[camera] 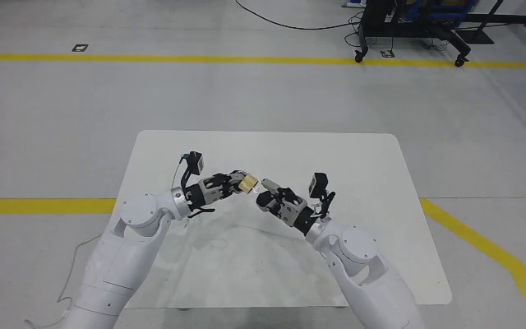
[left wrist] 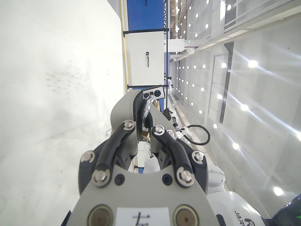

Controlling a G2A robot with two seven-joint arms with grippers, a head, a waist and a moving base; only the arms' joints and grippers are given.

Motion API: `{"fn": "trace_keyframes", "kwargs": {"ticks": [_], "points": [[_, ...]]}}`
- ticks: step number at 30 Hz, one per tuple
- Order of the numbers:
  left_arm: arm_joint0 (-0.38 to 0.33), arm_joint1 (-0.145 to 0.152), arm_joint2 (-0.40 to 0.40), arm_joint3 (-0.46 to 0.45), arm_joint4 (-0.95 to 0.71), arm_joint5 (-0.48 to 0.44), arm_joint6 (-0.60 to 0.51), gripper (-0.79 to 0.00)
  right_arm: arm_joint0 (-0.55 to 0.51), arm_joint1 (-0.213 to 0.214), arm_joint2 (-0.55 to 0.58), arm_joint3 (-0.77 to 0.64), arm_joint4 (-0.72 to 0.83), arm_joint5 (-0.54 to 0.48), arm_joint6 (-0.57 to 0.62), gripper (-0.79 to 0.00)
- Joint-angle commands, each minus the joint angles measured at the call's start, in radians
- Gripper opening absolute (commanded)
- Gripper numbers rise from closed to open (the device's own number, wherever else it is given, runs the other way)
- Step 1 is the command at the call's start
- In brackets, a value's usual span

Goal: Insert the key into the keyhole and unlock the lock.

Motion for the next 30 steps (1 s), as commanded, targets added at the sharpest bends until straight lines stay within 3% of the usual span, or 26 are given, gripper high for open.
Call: {"fn": "trace_keyframes", "kwargs": {"ticks": [1,14,25,30], "points": [[0.000,0.000,0.004,-0.004,0.011,-0.004,-0.006,-0.785,-0.004,0.001,-0.002,-0.004,-0.002,-0.003,0.000,-0.465],[0.005,0.001,0.005,-0.004,0.016,0.015,0.022,-0.785,-0.026,0.008,-0.037,-0.031,-0.062,-0.027,0.034,-0.428],[0.009,-0.004,0.010,-0.008,-0.024,0.043,0.052,-0.785,-0.031,0.006,-0.061,-0.010,-0.052,-0.087,0.008,-0.523],[0.009,-0.004,0.010,-0.010,-0.026,0.045,0.047,-0.785,-0.010,0.001,-0.079,0.011,-0.034,-0.097,-0.016,-0.514]]}}
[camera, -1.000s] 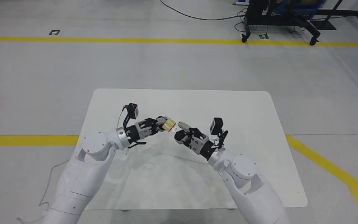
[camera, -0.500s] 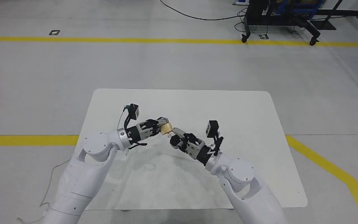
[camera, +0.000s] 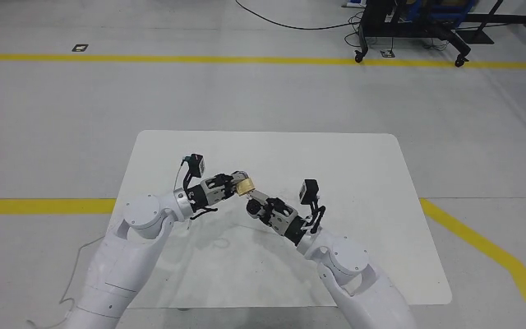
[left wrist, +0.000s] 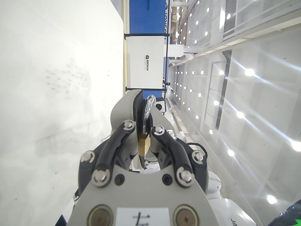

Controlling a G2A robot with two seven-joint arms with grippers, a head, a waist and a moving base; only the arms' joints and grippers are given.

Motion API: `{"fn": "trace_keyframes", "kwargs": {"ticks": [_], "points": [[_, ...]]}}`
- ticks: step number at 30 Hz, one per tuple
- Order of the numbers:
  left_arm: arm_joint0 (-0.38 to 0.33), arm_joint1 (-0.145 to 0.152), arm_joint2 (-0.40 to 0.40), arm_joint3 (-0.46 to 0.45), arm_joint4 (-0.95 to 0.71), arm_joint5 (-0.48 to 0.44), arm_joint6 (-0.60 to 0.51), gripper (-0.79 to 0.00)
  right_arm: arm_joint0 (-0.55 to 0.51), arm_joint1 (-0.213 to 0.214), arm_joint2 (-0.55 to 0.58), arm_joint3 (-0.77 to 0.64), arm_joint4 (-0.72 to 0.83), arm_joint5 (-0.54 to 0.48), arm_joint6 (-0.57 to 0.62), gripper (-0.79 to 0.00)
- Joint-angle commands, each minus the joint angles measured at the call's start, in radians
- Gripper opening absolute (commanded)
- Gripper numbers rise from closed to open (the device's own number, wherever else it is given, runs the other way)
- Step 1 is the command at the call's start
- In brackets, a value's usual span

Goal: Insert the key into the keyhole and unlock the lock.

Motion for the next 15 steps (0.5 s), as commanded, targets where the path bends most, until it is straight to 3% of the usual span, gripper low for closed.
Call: {"fn": "trace_keyframes", "kwargs": {"ticks": [1,4,7,9,12,15], "points": [[0.000,0.000,-0.001,0.000,-0.001,-0.002,-0.001,-0.785,0.008,-0.001,-0.003,0.007,0.001,-0.003,-0.011,-0.511],[0.002,0.000,-0.003,-0.001,-0.007,-0.002,-0.002,-0.785,0.020,-0.004,-0.013,0.021,0.001,0.000,-0.028,-0.493],[0.003,0.000,-0.004,-0.001,-0.008,0.000,-0.003,-0.785,0.028,-0.007,-0.021,0.028,0.013,0.001,-0.032,-0.533],[0.002,0.001,-0.004,-0.002,-0.005,0.001,-0.003,-0.785,0.030,-0.007,-0.024,0.032,0.017,-0.001,-0.033,-0.659],[0.002,0.001,-0.005,-0.002,-0.005,0.002,-0.003,-0.785,0.032,-0.009,-0.025,0.036,0.029,-0.005,-0.039,-0.773],[0.001,0.001,-0.006,0.000,-0.005,0.002,-0.005,-0.785,0.037,-0.010,-0.024,0.042,0.038,-0.007,-0.048,-0.785]]}}
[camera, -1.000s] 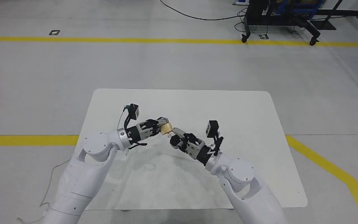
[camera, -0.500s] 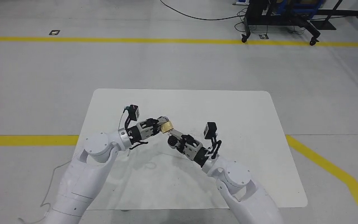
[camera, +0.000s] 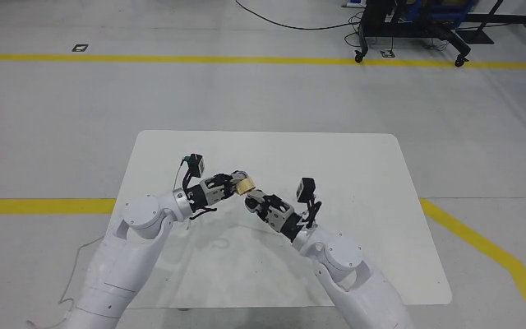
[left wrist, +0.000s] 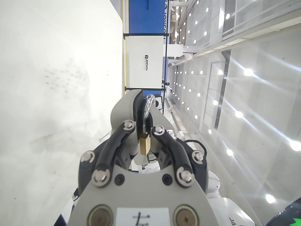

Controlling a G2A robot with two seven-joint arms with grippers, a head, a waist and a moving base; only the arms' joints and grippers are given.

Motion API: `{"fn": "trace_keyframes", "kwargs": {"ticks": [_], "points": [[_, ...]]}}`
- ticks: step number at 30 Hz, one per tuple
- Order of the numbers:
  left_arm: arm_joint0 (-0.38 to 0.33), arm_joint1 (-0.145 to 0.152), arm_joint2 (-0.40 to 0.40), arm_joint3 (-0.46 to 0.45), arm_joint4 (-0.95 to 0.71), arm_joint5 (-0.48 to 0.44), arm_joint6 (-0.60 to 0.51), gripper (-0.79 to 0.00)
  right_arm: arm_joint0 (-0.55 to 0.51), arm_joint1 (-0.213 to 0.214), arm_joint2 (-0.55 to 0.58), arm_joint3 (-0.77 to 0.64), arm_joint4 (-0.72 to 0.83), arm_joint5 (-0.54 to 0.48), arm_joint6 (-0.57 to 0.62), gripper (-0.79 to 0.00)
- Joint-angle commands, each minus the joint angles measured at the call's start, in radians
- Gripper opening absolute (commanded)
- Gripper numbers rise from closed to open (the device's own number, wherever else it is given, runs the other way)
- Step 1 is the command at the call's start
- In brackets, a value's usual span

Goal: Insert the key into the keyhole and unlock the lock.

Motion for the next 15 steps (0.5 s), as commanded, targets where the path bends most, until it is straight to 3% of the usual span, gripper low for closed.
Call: {"fn": "trace_keyframes", "kwargs": {"ticks": [1,8,15], "points": [[-0.001,0.000,-0.002,0.002,0.000,0.000,-0.002,-0.785,0.003,-0.001,0.001,0.004,0.008,-0.002,-0.003,-0.785],[-0.003,0.001,-0.002,0.001,0.003,-0.013,-0.014,-0.785,0.004,-0.007,0.007,0.015,0.113,-0.009,-0.005,-0.785],[-0.001,0.003,-0.012,-0.004,0.027,-0.077,-0.021,-0.785,0.003,-0.020,0.055,0.055,0.526,0.065,0.076,-0.785]]}}
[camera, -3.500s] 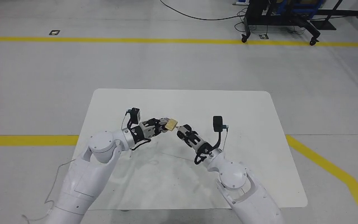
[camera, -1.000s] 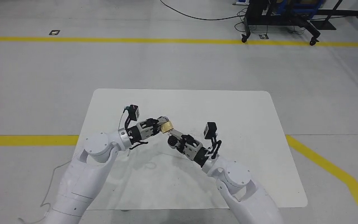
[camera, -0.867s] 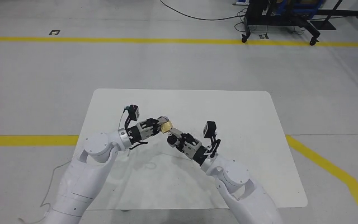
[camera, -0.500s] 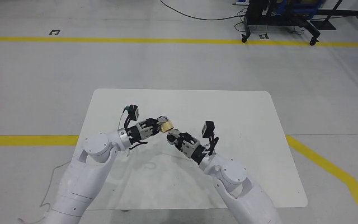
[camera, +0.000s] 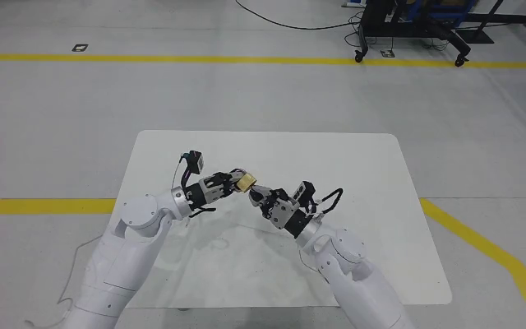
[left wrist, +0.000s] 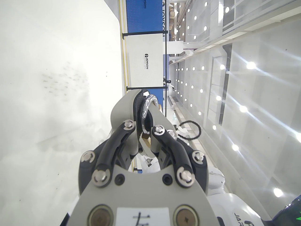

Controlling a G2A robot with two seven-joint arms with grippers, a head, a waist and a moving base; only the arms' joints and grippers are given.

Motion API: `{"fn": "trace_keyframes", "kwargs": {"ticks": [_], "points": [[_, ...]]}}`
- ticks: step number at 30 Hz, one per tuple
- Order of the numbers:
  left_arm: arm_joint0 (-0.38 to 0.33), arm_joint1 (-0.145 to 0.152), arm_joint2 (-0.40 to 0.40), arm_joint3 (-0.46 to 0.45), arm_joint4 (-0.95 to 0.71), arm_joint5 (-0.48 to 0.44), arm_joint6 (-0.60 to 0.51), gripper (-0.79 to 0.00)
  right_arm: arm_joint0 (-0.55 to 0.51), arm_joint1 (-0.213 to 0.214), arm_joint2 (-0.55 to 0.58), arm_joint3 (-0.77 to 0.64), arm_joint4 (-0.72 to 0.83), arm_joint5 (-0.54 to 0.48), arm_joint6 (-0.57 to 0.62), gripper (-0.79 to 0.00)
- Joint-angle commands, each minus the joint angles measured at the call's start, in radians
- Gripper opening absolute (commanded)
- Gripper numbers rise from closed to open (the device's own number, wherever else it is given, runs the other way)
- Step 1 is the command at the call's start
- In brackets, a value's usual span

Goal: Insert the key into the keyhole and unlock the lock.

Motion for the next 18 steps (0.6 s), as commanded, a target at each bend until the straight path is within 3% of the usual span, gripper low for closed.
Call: {"fn": "trace_keyframes", "kwargs": {"ticks": [1,9,16,17,18], "points": [[0.001,0.001,-0.002,-0.001,0.005,-0.014,-0.007,-0.785,0.006,-0.002,0.010,0.015,0.120,0.043,0.031,-0.785],[0.002,0.004,-0.009,-0.003,0.053,-0.079,-0.007,-0.785,0.025,-0.004,0.044,0.057,0.346,0.150,0.096,-0.785],[0.007,0.006,-0.018,-0.005,0.073,-0.110,-0.001,-0.785,0.047,-0.001,0.047,0.069,0.334,0.178,0.091,-0.785],[0.007,0.006,-0.020,-0.004,0.072,-0.110,0.001,-0.785,0.048,0.000,0.046,0.068,0.326,0.175,0.093,-0.533],[0.008,0.006,-0.022,-0.004,0.070,-0.112,0.005,-0.785,0.049,0.000,0.046,0.067,0.315,0.170,0.093,-0.403]]}}
